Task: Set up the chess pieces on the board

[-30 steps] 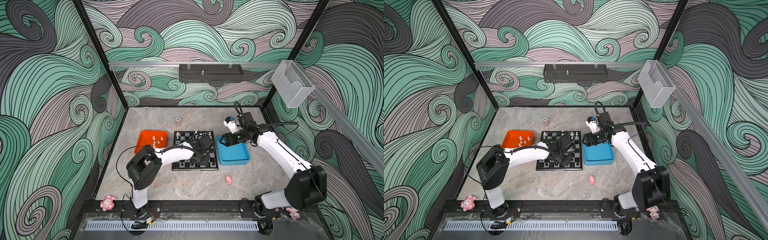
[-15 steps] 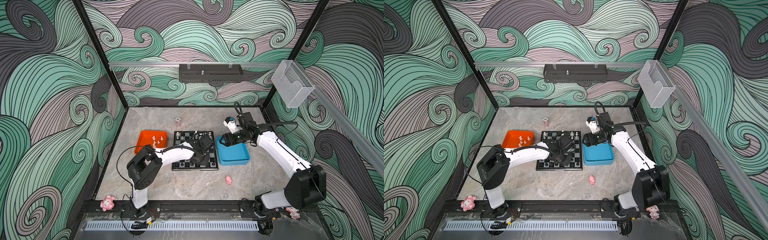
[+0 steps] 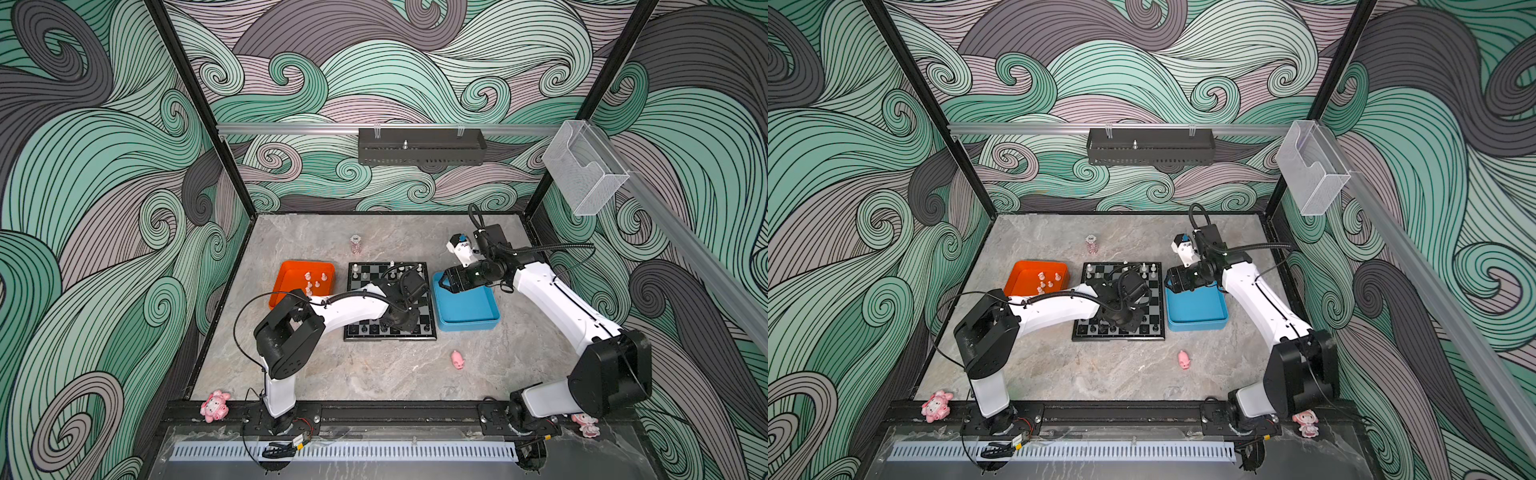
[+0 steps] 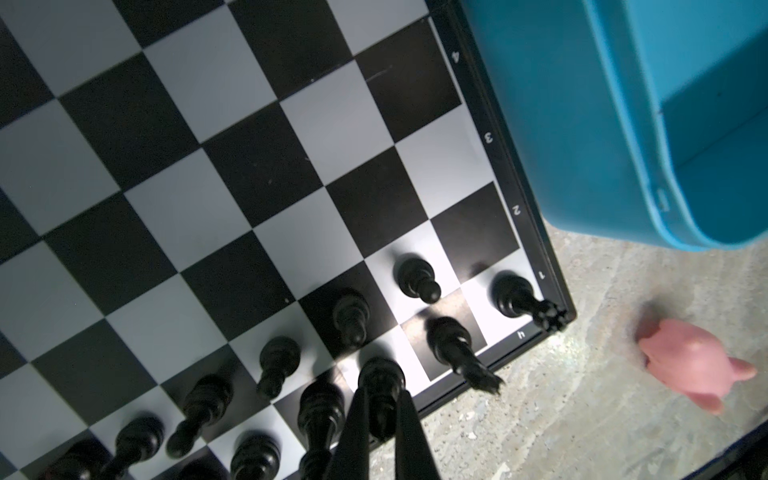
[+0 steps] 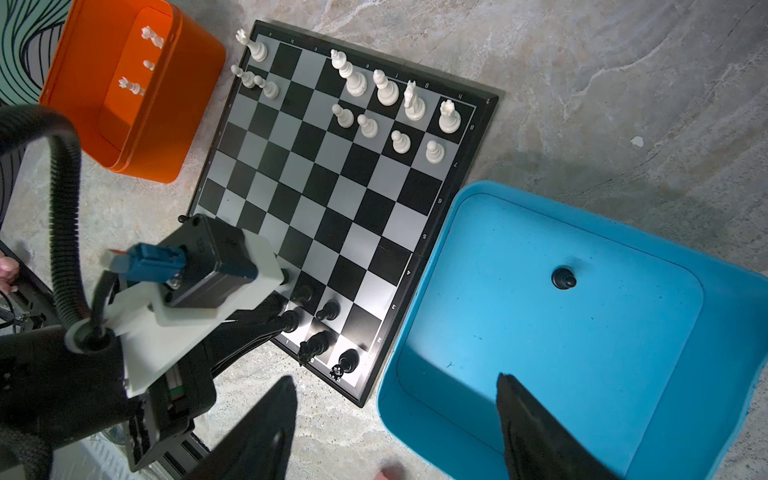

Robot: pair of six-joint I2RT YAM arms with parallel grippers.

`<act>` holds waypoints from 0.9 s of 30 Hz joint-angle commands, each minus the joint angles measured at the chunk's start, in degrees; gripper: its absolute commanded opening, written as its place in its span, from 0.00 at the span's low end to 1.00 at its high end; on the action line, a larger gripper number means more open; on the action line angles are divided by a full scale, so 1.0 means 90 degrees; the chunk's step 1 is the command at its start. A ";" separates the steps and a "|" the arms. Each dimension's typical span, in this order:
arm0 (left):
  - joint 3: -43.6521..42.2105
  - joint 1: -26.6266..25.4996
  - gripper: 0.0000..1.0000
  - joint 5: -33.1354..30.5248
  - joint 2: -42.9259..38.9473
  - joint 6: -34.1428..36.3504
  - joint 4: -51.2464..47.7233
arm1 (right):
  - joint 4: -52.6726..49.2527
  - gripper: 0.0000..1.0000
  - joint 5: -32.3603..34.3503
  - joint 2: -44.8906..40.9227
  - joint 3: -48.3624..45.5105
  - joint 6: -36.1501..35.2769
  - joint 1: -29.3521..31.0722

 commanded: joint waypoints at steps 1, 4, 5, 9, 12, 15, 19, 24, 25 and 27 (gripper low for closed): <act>0.0177 -0.0043 0.00 0.0048 0.0071 0.0045 0.0029 | 0.0027 0.76 -0.0066 0.0023 -0.0079 -0.0030 -0.0045; 0.0149 -0.0043 0.00 0.0050 0.0067 0.0036 0.0032 | 0.0042 0.76 -0.0076 0.0031 -0.0080 -0.0034 -0.0045; 0.0156 -0.0043 0.00 0.0050 0.0067 0.0035 0.0032 | 0.0042 0.76 -0.0076 0.0033 -0.0080 -0.0032 -0.0045; 0.0145 -0.0044 0.00 0.0068 0.0068 0.0024 0.0031 | 0.0043 0.76 -0.0076 0.0025 -0.0092 -0.0034 -0.0045; 0.0138 -0.0044 0.00 0.0089 0.0074 0.0017 0.0032 | 0.0039 0.76 -0.0076 0.0033 -0.0092 -0.0033 -0.0045; 0.0128 -0.0054 0.00 0.0089 0.0082 0.0020 0.0032 | 0.0053 0.76 -0.0076 0.0032 -0.0090 -0.0035 -0.0045; 0.0116 -0.0061 0.00 0.0089 0.0082 0.0025 0.0042 | 0.0046 0.76 -0.0076 0.0031 -0.0096 -0.0027 -0.0040; 0.0118 -0.0067 0.01 0.0097 0.0081 0.0024 0.0042 | 0.0049 0.76 -0.0076 0.0024 -0.0099 -0.0026 -0.0045; 0.0126 -0.0064 0.01 0.0098 0.0083 0.0019 0.0042 | 0.0053 0.76 -0.0077 0.0026 -0.0099 -0.0022 -0.0044; 0.0111 -0.0065 0.03 0.0099 0.0084 0.0021 0.0042 | 0.0053 0.76 -0.0076 0.0033 -0.0099 -0.0034 -0.0045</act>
